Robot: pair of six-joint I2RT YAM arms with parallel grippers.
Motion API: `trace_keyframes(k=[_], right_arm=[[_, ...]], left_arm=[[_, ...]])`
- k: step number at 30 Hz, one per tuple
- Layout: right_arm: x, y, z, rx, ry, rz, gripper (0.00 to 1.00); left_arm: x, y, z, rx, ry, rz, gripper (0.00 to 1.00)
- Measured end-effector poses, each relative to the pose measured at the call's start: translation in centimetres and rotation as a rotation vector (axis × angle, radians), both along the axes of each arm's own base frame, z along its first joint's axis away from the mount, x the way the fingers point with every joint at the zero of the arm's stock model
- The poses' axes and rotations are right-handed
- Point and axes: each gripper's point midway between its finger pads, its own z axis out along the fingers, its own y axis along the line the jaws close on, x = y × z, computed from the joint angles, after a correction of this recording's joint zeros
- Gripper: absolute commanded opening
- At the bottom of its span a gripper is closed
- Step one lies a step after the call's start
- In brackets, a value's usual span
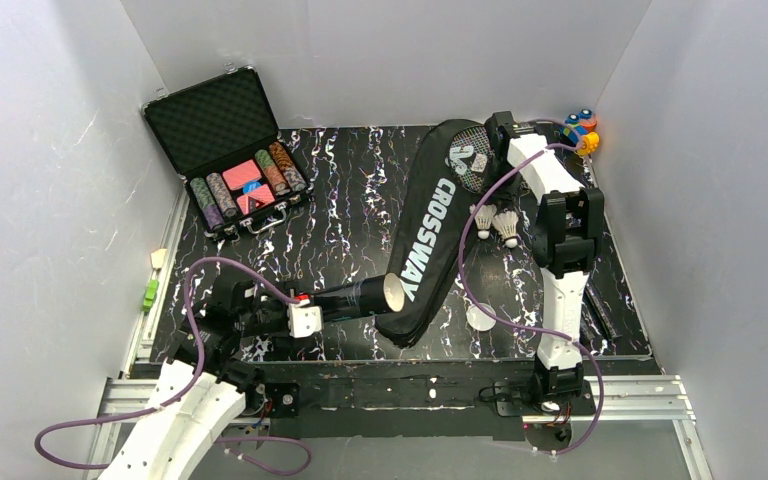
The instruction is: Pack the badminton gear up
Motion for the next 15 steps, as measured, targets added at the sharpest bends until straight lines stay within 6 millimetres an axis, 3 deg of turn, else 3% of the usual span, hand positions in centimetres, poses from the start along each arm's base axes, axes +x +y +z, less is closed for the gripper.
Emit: trace_keyframes(k=[3, 8, 11, 15], right_arm=[[-0.2, 0.0, -0.4, 0.001, 0.006, -0.002, 0.40], [-1.1, 0.2, -0.8, 0.020, 0.022, 0.004, 0.21], [-1.3, 0.8, -0.1, 0.039, 0.005, 0.013, 0.18], [-1.5, 1.6, 1.7, 0.049, -0.039, 0.042, 0.02]], left_arm=[[0.0, 0.0, 0.0, 0.000, -0.002, -0.001, 0.27], [0.0, 0.0, 0.1, -0.002, -0.008, -0.001, 0.27], [0.0, 0.0, 0.2, -0.001, -0.013, -0.003, 0.27], [-0.1, 0.1, 0.1, 0.002, -0.012, -0.005, 0.26]])
